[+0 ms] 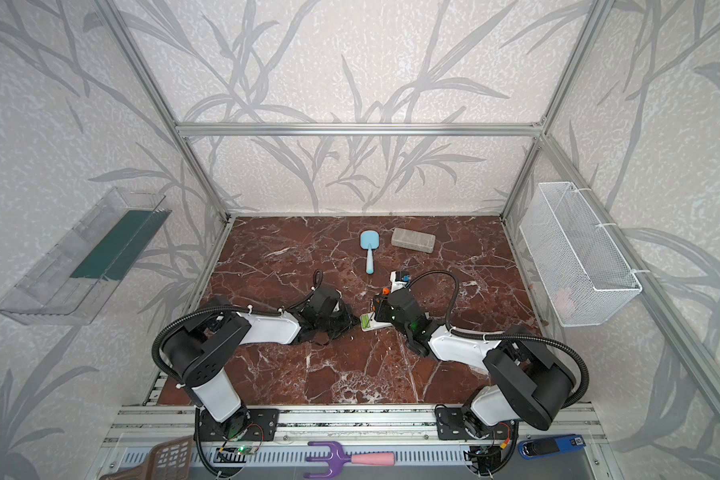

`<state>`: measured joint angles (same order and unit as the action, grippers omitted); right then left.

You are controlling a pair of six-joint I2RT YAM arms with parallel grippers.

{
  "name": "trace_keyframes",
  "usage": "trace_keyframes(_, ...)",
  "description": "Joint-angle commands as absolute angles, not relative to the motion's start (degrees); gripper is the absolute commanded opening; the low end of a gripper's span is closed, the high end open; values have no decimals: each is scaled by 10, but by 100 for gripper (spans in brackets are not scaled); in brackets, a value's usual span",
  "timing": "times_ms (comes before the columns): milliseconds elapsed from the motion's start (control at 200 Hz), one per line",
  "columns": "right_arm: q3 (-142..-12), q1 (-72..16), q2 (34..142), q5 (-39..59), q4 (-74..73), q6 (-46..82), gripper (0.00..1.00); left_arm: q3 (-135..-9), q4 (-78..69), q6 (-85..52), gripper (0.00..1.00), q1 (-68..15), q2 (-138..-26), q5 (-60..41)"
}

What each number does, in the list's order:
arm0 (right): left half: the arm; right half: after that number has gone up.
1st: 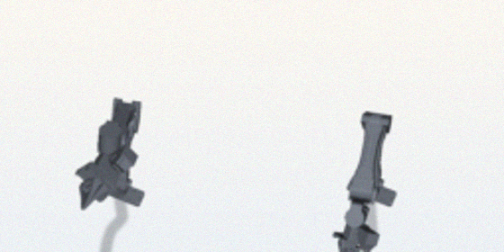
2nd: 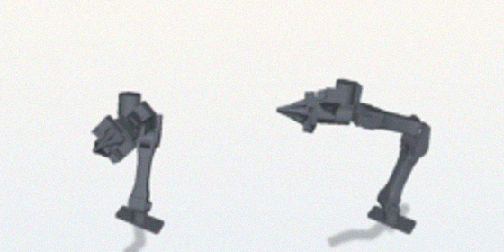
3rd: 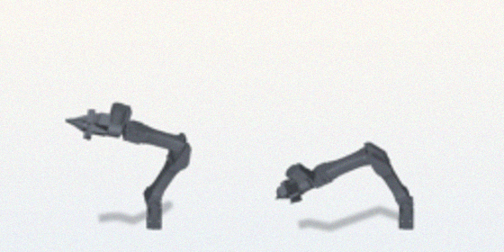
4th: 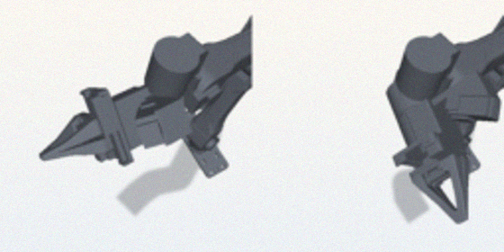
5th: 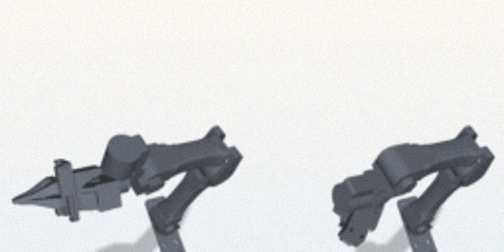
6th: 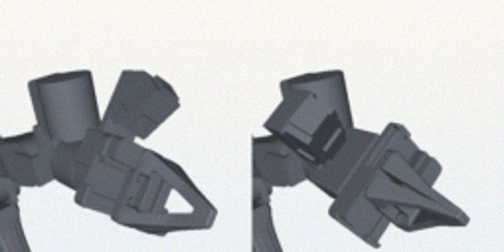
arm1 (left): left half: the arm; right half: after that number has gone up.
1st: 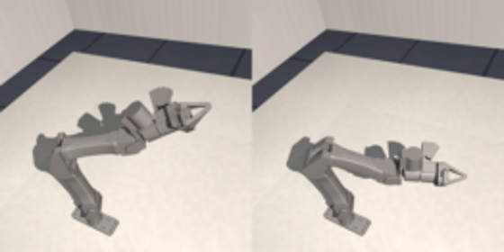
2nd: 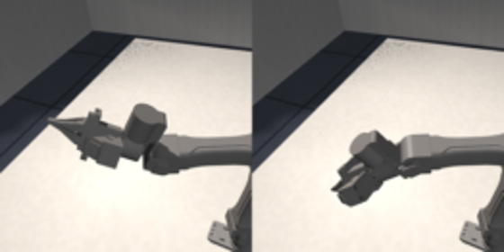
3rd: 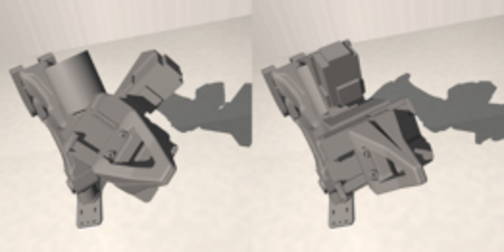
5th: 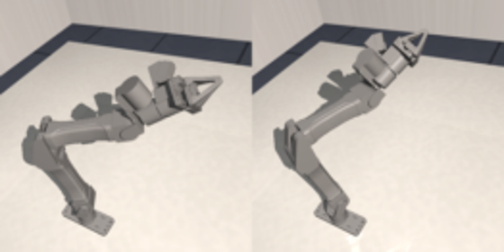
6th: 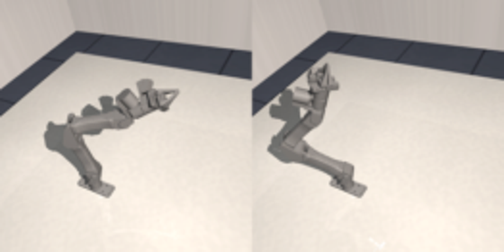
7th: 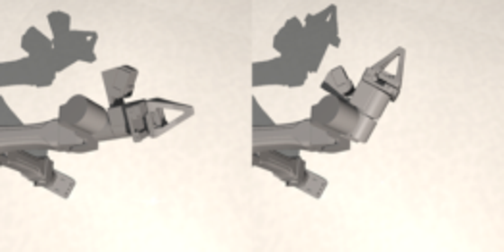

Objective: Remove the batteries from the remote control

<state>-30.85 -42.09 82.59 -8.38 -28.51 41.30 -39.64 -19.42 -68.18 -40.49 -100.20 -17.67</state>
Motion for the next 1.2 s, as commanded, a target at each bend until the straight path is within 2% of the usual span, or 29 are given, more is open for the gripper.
trace_keyframes(0, -322, -425, 841, -81, -309, 400, 0, -379, -154, -690, 5, -407, -1023, -166)
trace_keyframes(235, -323, -424, 869, -83, -326, 413, 0, -375, -154, -690, 5, -412, -1027, -169)
trace_keyframes(545, -281, -411, 879, -71, -393, 512, 0, -368, -170, -696, 3, -416, -1038, -171)
trace_keyframes(1195, -271, -411, 814, -112, -359, 491, 0, -366, -169, -695, 3, -416, -1034, -166)
